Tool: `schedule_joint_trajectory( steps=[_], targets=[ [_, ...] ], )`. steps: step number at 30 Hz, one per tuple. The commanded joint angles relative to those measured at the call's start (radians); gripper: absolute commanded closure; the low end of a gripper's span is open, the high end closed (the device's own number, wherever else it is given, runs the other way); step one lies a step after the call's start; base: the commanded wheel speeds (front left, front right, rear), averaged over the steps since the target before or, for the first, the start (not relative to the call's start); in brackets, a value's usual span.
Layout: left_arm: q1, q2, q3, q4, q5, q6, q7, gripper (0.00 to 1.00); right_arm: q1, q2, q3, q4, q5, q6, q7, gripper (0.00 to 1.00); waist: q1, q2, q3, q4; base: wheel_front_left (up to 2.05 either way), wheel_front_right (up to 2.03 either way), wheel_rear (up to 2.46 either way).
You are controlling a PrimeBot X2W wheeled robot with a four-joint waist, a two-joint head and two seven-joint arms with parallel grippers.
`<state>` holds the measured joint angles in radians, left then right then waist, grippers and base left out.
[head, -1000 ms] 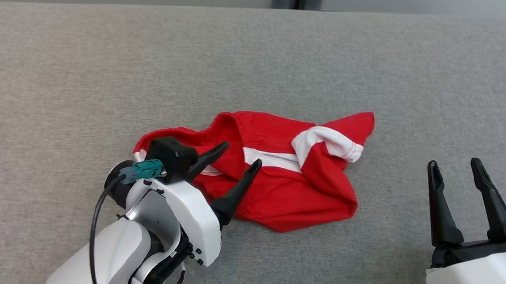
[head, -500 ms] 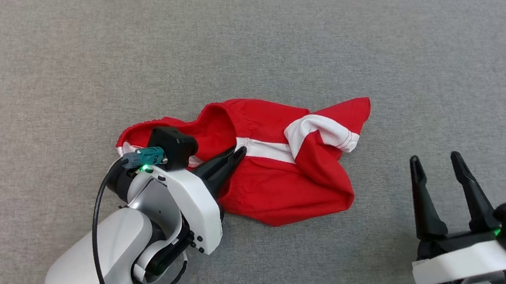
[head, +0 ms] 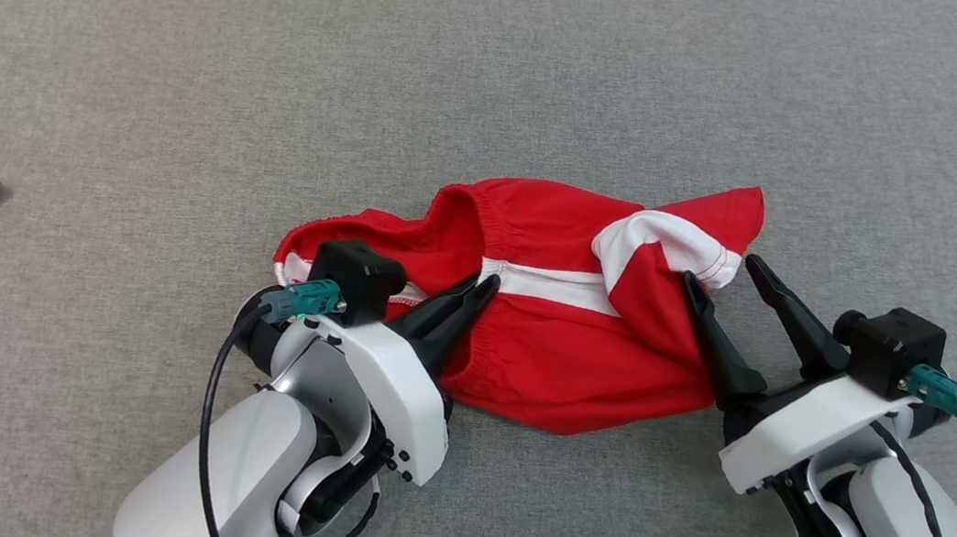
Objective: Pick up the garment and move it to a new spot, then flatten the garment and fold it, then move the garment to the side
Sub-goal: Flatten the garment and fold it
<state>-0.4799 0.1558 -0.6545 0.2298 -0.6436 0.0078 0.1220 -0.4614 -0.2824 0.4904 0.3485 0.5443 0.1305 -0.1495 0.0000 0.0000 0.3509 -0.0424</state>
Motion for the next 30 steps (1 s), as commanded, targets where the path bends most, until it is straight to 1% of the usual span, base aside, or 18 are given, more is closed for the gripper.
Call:
schedule_joint_trajectory(
  steps=[1, 2, 3, 4, 8, 14, 17, 20, 25, 30],
  targets=[
    [-0.021, 0.004, 0.001, 0.003, 0.006, -0.005, -0.010, 1.00, -0.024, -0.008, 0.019, 0.017, 0.011, 0.000, -0.027, 0.49, 0.0000, 0.0000, 0.000, 0.007, 0.00, 0.00, 0.00],
    [-0.021, 0.003, 0.001, 0.004, 0.006, -0.006, -0.012, 1.00, -0.033, -0.012, 0.031, 0.027, 0.023, 0.000, -0.040, 0.55, 0.0000, 0.0000, -0.001, 0.008, 0.00, 0.00, 0.00],
    [-0.021, 0.003, 0.001, 0.004, 0.006, -0.006, -0.015, 1.00, -0.041, -0.017, 0.042, 0.040, 0.035, 0.000, -0.051, 0.89, 0.0000, 0.0000, -0.002, 0.010, 0.00, 0.00, 0.00],
    [-0.020, 0.003, 0.001, 0.006, 0.006, -0.005, -0.018, 1.00, -0.047, -0.021, 0.060, 0.046, 0.046, 0.000, -0.055, 1.00, 0.0000, 0.0000, -0.002, 0.011, 0.00, 0.00, 0.00],
    [-0.019, 0.006, 0.010, -0.001, 0.009, -0.002, -0.046, 1.00, -0.072, -0.041, 0.084, 0.044, 0.088, 0.000, -0.090, 1.00, 0.0000, 0.0000, -0.005, 0.009, 0.00, 0.00, 0.00],
    [-0.029, 0.023, 0.046, -0.042, 0.020, 0.016, -0.108, 1.00, -0.069, -0.068, 0.036, -0.018, 0.123, 0.000, -0.114, 1.00, 0.0000, 0.0000, -0.022, 0.002, 0.00, 0.00, 0.00],
    [-0.027, 0.041, 0.077, -0.093, 0.015, 0.027, -0.139, 1.00, -0.058, -0.088, -0.024, -0.096, 0.130, 0.000, -0.117, 1.00, 0.0000, 0.0000, -0.040, -0.003, 0.00, 0.00, 0.00],
    [-0.025, 0.067, 0.115, -0.162, 0.004, 0.037, -0.152, 1.00, -0.037, -0.105, -0.100, -0.204, 0.130, 0.000, -0.118, 1.00, 0.0000, 0.0000, -0.063, -0.006, 0.00, 0.00, 0.00],
    [-0.037, 0.122, 0.176, -0.288, 0.005, 0.065, -0.145, 1.00, -0.013, -0.145, -0.193, -0.345, 0.133, 0.000, -0.115, 1.00, 0.0000, 0.0000, -0.097, -0.003, 0.00, 0.00, 0.00],
    [-0.038, 0.175, 0.242, -0.416, 0.001, 0.102, -0.135, 1.00, 0.007, -0.174, -0.273, -0.462, 0.135, 0.000, -0.080, 1.00, 0.0000, 0.0000, -0.129, 0.003, 0.00, 0.00, 0.00]
  ],
)
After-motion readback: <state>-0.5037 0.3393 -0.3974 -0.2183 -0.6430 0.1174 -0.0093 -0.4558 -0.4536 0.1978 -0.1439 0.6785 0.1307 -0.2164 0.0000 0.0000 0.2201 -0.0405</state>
